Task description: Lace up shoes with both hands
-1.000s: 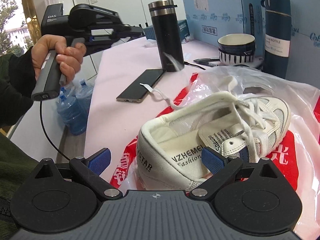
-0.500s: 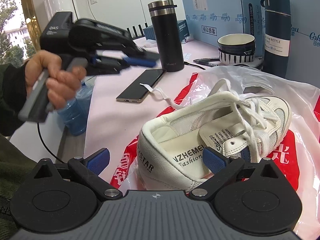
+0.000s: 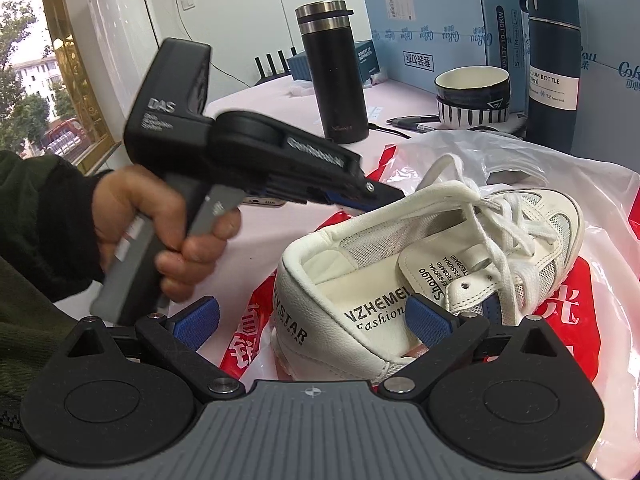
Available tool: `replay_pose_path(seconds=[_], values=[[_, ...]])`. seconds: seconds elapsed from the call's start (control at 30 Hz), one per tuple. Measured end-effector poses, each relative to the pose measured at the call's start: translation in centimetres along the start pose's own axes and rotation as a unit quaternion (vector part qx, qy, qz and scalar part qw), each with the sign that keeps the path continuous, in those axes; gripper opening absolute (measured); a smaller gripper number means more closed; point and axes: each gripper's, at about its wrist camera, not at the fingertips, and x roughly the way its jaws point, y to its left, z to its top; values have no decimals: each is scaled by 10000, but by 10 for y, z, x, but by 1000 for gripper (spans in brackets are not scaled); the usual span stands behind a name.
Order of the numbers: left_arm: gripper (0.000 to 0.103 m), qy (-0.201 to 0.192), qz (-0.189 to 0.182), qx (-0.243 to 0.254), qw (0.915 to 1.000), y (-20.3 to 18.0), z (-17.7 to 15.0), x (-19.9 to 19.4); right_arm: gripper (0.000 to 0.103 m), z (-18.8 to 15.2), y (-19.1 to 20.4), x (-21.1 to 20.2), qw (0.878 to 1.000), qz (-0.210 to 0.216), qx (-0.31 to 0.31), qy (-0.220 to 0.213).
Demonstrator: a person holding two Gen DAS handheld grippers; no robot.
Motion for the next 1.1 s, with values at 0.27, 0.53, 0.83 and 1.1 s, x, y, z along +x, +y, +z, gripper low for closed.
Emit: replay_pose_path(seconds=[0.27, 0.53, 0.83, 1.1], values=[[22, -196, 208, 75, 9996, -1, -5, 3, 102, -1, 0, 0, 10000, 20, -6, -1], [43, -554, 564, -53, 9969, 4, -6, -7, 103, -1, 1, 1, 10000, 7, -30, -4], [10, -358, 261, 227, 9988, -5, -9, 9, 103, -1, 0, 1, 10000, 15, -33, 3], [2, -918, 211, -81, 9955, 5, 5, -19, 103, -2, 0, 0, 10000, 5, -42, 1]])
